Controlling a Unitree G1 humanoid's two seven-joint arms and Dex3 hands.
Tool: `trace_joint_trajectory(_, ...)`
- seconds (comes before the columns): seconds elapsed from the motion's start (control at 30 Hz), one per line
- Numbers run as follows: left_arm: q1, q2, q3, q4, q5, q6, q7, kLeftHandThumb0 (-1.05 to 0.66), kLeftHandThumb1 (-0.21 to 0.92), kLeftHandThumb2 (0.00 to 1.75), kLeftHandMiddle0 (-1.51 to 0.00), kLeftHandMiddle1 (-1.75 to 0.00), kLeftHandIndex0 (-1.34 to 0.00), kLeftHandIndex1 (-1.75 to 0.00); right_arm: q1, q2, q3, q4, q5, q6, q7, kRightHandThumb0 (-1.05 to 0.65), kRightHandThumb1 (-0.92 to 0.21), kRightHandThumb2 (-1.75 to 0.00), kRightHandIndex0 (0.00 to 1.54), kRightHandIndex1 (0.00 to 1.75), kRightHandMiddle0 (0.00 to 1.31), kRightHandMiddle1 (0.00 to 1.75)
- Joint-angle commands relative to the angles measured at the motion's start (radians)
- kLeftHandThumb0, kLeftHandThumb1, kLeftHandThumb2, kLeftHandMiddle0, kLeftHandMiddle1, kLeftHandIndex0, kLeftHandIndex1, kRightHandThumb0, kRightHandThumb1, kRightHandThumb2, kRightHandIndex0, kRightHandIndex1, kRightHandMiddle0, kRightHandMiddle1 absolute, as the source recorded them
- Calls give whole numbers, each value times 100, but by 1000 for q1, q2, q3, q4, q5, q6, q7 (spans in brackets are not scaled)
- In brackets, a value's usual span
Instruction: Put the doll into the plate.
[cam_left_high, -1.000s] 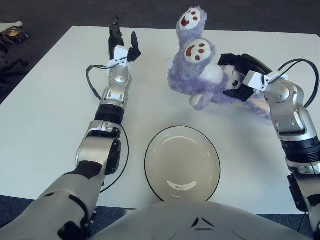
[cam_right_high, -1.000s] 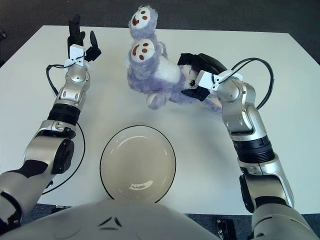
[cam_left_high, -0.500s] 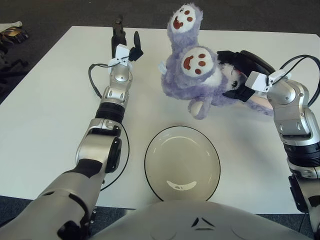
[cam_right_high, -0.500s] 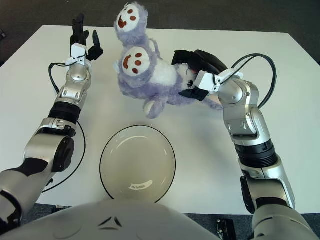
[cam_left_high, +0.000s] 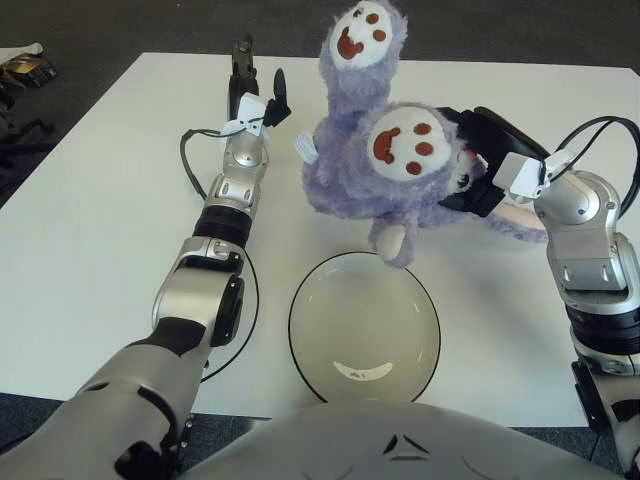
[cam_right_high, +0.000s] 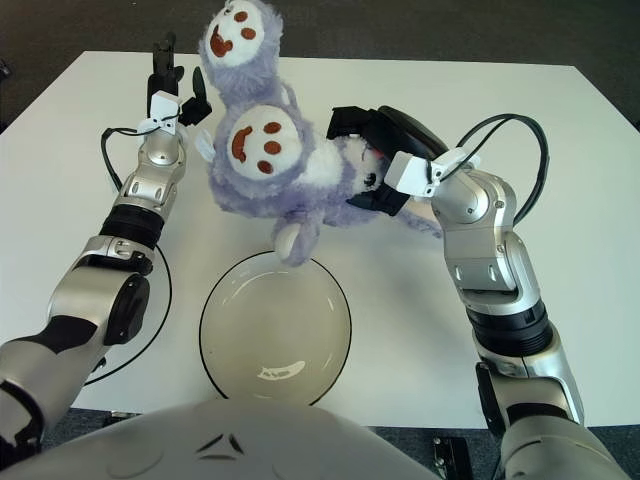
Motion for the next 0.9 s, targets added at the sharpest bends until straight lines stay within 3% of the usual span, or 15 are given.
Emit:
trace_joint_trajectory(0.0,-22,-10,8,-4,-17,-26,1,-78,92,86,-3,-88,0,-63,1,3,-3,-50,25,62,22,64,2,-174,91,175,111,175)
trace_joint_trajectory(0.1,-23,-16,12,-4,-29,-30,-7,-80,92,83,-6,-89,0,-66,2,1,2,-73,32,96,34,64,1,-172,90,175,111,175)
trace_joint_trajectory(0.3,-28,-22,17,5,-47,-37,-9,-83,92,79,-10,-91,0,-69,9,7,17,-177,67,267,75,60,-4,-166,85,175,107,175)
trace_joint_trajectory(0.47,-35,-24,15,16,-42,-40,-3,-82,92,77,-12,-93,0,-70,5,7,22,-209,93,340,82,58,-6,-163,82,175,104,175)
trace_joint_trajectory(0.73,-43,-18,3,42,-20,-63,10,-79,92,80,-16,-98,0,-68,18,25,40,-245,134,400,65,57,-8,-160,81,175,103,175)
trace_joint_trajectory(0.87,-48,-16,1,58,-17,-76,14,-79,92,81,-17,-99,0,-66,47,39,48,-254,148,369,48,57,-8,-160,80,175,103,175)
